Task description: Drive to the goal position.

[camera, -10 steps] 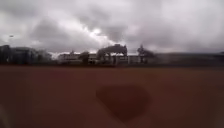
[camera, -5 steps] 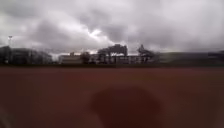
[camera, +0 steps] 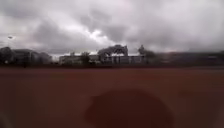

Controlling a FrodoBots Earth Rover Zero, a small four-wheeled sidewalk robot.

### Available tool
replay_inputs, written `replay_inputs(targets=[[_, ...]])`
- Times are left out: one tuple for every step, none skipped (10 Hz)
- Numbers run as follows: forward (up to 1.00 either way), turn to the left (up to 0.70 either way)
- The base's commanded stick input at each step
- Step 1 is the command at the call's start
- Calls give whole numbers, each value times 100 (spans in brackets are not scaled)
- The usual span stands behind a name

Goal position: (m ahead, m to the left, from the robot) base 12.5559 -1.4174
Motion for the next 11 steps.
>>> replay_inputs(targets=[[70, 0], [70, 0], [70, 0], [70, 0], [70, 0], [70, 0], [70, 0], [70, 0], [70, 0], [70, 0], [70, 0]])
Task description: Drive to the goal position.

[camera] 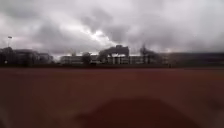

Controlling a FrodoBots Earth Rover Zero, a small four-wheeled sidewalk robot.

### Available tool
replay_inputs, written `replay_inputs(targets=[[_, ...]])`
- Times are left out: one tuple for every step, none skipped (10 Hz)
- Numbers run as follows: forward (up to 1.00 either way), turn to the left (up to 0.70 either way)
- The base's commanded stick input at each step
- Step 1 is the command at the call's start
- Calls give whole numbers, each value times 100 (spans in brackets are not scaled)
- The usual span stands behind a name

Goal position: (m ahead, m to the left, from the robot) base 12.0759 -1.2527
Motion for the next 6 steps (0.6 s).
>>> replay_inputs(targets=[[70, 0], [70, 0], [70, 0], [70, 0], [70, 0], [70, 0]])
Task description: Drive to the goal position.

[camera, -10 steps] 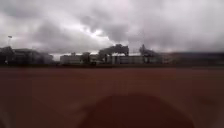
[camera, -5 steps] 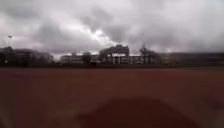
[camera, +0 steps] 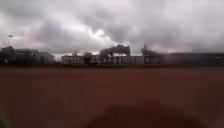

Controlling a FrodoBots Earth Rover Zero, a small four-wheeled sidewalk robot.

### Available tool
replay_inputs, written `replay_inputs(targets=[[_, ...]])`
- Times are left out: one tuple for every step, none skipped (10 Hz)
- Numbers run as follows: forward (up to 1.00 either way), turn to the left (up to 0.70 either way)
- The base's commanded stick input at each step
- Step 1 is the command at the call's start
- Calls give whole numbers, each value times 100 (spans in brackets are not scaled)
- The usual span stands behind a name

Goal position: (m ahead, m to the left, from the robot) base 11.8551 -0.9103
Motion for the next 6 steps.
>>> replay_inputs(targets=[[70, 0], [70, 0], [70, 0], [70, 0], [70, 0], [70, 0]])
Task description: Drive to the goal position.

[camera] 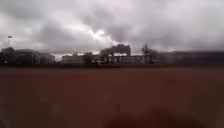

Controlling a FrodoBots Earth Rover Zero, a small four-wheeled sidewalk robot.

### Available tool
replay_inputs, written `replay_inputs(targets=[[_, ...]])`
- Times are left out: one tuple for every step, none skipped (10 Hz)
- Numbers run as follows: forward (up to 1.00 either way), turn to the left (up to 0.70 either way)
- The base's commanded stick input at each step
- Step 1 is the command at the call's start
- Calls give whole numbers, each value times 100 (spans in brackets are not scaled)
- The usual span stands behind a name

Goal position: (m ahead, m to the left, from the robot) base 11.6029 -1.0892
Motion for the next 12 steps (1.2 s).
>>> replay_inputs(targets=[[70, 0], [70, 0], [70, 0], [70, 0], [70, 0], [70, 0], [70, 0], [70, 0], [70, 0], [70, 0], [70, 0], [70, 0]])
